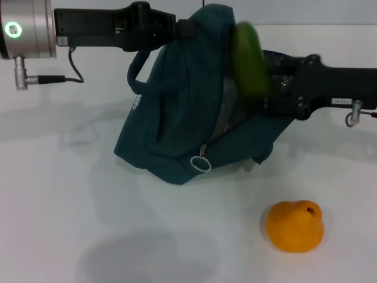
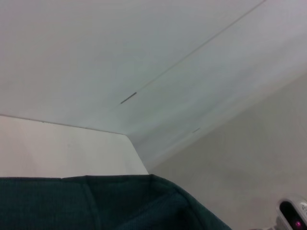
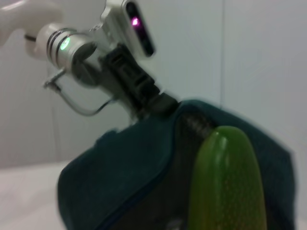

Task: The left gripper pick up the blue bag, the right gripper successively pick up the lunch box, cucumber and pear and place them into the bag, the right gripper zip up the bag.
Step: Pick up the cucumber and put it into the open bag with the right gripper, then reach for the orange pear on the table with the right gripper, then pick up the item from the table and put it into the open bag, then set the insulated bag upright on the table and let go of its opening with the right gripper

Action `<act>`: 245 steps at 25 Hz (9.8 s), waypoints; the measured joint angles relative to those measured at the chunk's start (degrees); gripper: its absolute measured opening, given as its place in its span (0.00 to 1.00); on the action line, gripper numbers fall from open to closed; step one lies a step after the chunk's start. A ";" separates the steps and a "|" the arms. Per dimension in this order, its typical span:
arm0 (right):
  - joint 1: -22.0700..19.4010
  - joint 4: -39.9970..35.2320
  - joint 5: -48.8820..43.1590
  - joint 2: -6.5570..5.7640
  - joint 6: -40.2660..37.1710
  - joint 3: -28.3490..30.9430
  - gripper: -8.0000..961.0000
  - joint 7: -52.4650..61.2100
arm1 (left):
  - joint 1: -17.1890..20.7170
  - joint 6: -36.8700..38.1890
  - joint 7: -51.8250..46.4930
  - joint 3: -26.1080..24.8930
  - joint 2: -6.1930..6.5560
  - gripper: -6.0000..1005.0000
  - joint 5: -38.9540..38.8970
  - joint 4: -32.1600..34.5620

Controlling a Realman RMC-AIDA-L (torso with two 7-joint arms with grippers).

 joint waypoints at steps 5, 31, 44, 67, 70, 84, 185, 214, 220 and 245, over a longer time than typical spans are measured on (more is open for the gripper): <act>1.31 -7.11 -10.44 0.43 0.93 -2.34 0.66 10.81 | -0.40 0.36 0.08 0.05 -0.33 0.13 -0.07 0.00; -0.32 -10.41 -6.88 0.46 7.46 -3.74 0.71 17.23 | -0.79 0.29 0.15 -0.14 -0.70 0.14 -0.08 -0.97; -4.46 -13.32 -3.29 0.58 2.62 0.88 0.85 15.74 | -0.85 -0.80 0.49 -0.40 -0.06 0.14 -1.44 -1.41; -17.84 3.28 1.84 -0.02 -24.30 8.10 0.79 -17.93 | -0.07 -2.39 2.95 -1.96 0.27 0.14 -1.53 -3.75; -18.03 3.54 -0.07 -0.05 -24.11 7.82 0.78 -18.14 | -0.07 -2.44 3.14 -2.02 0.20 0.14 -1.56 -3.78; -20.09 8.63 -3.25 0.16 -21.79 8.50 0.75 -26.18 | 0.11 -2.60 3.83 -2.72 -0.15 0.14 -2.44 -4.48; 6.17 3.06 3.49 -0.06 -11.84 18.83 0.10 -14.80 | -0.97 1.63 1.16 -2.30 -0.91 0.16 -4.61 -4.12; 1.75 6.11 3.40 0.53 -3.97 7.72 0.15 -7.81 | -1.49 1.72 -0.38 -2.46 -0.59 0.16 -4.53 -4.31; -2.44 6.05 10.05 0.59 -5.89 7.97 0.22 -9.54 | -1.59 1.66 -0.39 -2.34 -0.57 0.16 -4.65 -4.31; 4.72 5.93 7.94 0.29 -4.39 6.18 0.73 -5.42 | -0.44 6.17 10.18 5.11 -1.69 0.20 -2.94 -0.80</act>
